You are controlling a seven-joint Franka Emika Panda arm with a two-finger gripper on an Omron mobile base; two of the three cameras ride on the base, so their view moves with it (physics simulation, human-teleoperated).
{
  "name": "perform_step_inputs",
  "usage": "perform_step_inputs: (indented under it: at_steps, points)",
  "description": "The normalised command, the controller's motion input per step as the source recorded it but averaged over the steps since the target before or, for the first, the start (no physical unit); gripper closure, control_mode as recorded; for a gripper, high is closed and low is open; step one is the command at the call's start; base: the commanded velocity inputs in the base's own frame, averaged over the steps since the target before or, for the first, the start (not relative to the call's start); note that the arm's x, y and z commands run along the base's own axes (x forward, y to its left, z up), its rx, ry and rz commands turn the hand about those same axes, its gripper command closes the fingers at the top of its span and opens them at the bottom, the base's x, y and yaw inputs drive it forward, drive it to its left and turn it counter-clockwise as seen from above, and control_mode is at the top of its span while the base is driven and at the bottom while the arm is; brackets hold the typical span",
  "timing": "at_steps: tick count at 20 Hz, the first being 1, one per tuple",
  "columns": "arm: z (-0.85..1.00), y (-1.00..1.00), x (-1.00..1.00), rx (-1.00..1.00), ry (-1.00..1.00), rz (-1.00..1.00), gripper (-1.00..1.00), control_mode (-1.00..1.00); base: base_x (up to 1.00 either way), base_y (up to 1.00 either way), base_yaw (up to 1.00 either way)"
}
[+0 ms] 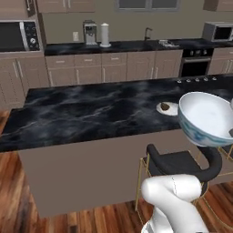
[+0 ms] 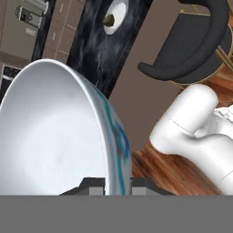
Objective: Take the smaller bowl and place it next to the appetizer plate on the dining counter , and place the larger bowl next to the plate with cooked food.
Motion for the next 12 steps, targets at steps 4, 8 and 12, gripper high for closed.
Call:
perform_step_inputs:
  at_steps: [4,8,12]
  points:
    - [0.0,0.0,0.0,0.0,0.0,0.0,1.0,1.0,1.0,-1.0,0.04]
    - [0.0,0.0,0.0,0.0,0.0,0.0,1.0,1.0,0.82,-1.0,0.08]
    - [0.0,0.0,0.0,0.0,0.0,0.0,1.0,1.0,-0.77,-1.0,0.07]
